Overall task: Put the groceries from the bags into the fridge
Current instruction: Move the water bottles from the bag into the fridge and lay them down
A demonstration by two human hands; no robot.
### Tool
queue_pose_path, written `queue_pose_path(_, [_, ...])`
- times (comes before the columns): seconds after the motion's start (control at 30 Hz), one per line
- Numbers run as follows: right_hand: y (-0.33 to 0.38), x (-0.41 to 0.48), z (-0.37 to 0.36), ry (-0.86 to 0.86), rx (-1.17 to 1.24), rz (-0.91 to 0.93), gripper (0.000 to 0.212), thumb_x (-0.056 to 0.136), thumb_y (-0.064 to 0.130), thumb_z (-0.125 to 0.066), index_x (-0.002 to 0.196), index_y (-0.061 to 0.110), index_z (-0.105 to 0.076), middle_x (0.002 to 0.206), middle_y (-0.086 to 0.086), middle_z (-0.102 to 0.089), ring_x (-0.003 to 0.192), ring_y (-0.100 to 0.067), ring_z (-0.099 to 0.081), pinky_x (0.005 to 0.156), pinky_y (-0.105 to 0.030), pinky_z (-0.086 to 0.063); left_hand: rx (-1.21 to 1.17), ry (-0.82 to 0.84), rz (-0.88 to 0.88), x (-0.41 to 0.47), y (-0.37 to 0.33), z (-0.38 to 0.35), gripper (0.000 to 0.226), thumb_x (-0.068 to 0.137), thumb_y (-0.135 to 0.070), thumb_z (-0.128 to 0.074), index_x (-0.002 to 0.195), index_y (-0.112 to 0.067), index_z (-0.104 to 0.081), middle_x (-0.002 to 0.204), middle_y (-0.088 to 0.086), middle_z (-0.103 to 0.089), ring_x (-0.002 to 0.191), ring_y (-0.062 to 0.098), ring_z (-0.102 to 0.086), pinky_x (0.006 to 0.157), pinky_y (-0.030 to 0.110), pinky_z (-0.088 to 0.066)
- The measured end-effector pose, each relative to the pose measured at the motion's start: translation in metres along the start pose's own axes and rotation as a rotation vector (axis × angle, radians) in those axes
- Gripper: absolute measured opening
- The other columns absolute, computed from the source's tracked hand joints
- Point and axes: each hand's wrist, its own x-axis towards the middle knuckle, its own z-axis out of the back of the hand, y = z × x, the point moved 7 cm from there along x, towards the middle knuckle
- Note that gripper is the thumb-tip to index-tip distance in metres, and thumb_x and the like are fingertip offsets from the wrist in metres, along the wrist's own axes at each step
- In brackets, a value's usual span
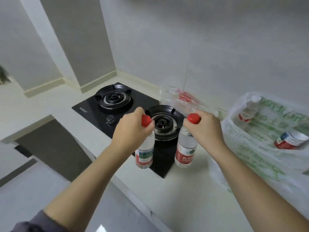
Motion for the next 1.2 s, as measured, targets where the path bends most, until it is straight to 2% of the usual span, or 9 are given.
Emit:
queue_pose_path(0.1, [-0.025, -0.025, -0.022, 0.011, -0.016, -0.075, 0.017, 0.078, 0.027, -0.068, 0.067, 0.017, -0.058, 0.061, 0.004, -0.059, 0.066, -0.021, -0.056, 0.060, -0.033, -0.043, 0.053, 0.052, 0.084, -0.027, 0.033, -0.024, 0.027, 0.088, -0.042, -0.061, 0.091, -0.016, -0.050, 0.077, -0.001, -0.060, 0.074, 0.024, -0.059, 0.065, 0.037, -0.051])
queue_pose_path(0.37, [-0.050, -0.052, -0.045, -0.049, -0.048, -0.104, 0.013, 0.081, 0.025, -0.069, 0.075, 0.016, -0.062, 0.065, 0.006, -0.061, 0.067, -0.021, -0.054, 0.058, -0.027, -0.036, 0.032, 0.054, 0.096, -0.048, 0.055, -0.051, 0.028, 0.090, -0.042, -0.060, 0.093, -0.016, -0.049, 0.076, -0.001, -0.059, 0.072, 0.023, -0.058, 0.064, 0.037, -0.051])
queue_pose_path(0.5, [-0.054, -0.057, -0.048, -0.074, -0.051, -0.103, 0.013, 0.081, 0.025, -0.070, 0.076, 0.018, -0.060, 0.063, 0.009, -0.058, 0.066, -0.018, -0.052, 0.055, -0.009, -0.031, -0.002, 0.035, 0.066, -0.051, 0.055, -0.054, 0.028, 0.090, -0.041, -0.061, 0.092, -0.017, -0.048, 0.073, -0.003, -0.057, 0.070, 0.018, -0.056, 0.062, 0.034, -0.050])
queue_pose_path(0.63, [-0.054, -0.058, -0.050, -0.075, -0.068, -0.089, 0.016, 0.082, 0.028, -0.070, 0.076, 0.023, -0.057, 0.061, 0.013, -0.055, 0.067, -0.018, -0.052, 0.057, -0.024, -0.034, -0.118, 0.023, 0.038, -0.054, 0.065, -0.057, 0.029, 0.083, -0.041, -0.072, 0.094, -0.021, -0.052, 0.079, -0.010, -0.058, 0.073, 0.007, -0.055, 0.063, 0.020, -0.046])
queue_pose_path(0.73, [-0.058, -0.063, -0.051, -0.122, -0.073, -0.040, 0.020, 0.080, 0.034, -0.073, 0.076, 0.028, -0.054, 0.062, 0.016, -0.051, 0.065, -0.013, -0.050, 0.062, -0.025, -0.035, -0.233, -0.024, 0.020, -0.062, 0.074, -0.062, 0.028, 0.078, -0.041, -0.074, 0.095, -0.026, -0.056, 0.084, -0.017, -0.055, 0.079, -0.002, -0.053, 0.065, 0.010, -0.038])
queue_pose_path(0.87, [-0.075, -0.071, -0.060, -0.175, 0.097, -0.023, 0.022, 0.076, 0.037, -0.076, 0.086, 0.024, -0.062, 0.086, 0.010, -0.045, 0.080, 0.006, -0.050, 0.070, -0.008, -0.035, -0.388, -0.095, 0.040, -0.069, 0.085, -0.072, 0.030, 0.072, -0.042, -0.073, 0.095, -0.035, -0.055, 0.095, -0.014, -0.046, 0.092, -0.004, -0.047, 0.075, 0.009, -0.038])
queue_pose_path(1.03, [-0.096, -0.073, -0.091, -0.098, 0.447, -0.136, 0.033, 0.070, 0.034, -0.076, 0.098, 0.026, -0.060, 0.094, 0.012, -0.066, 0.089, -0.003, -0.063, 0.082, -0.016, -0.046, -0.628, 0.011, 0.115, -0.079, 0.095, -0.110, 0.048, 0.075, -0.024, -0.079, 0.113, -0.031, -0.050, 0.101, -0.013, -0.063, 0.095, 0.008, -0.063, 0.084, 0.029, -0.054])
queue_pose_path(1.13, [-0.107, -0.077, -0.102, -0.104, 0.514, -0.149, 0.045, 0.064, 0.031, -0.078, 0.103, 0.025, -0.057, 0.095, 0.007, -0.067, 0.090, -0.011, -0.065, 0.084, -0.024, -0.050, -0.659, -0.027, 0.151, -0.083, 0.105, -0.124, 0.059, 0.068, -0.031, -0.080, 0.117, -0.028, -0.047, 0.099, -0.014, -0.061, 0.095, 0.009, -0.063, 0.085, 0.031, -0.055])
queue_pose_path(1.2, [-0.111, -0.081, -0.105, -0.122, 0.529, -0.148, 0.052, 0.062, 0.027, -0.080, 0.107, 0.023, -0.054, 0.095, 0.010, -0.063, 0.088, -0.002, -0.062, 0.082, -0.016, -0.048, -0.663, -0.068, 0.169, -0.084, 0.110, -0.130, 0.063, 0.062, -0.040, -0.078, 0.116, -0.035, -0.046, 0.101, -0.016, -0.060, 0.097, 0.006, -0.062, 0.085, 0.025, -0.052])
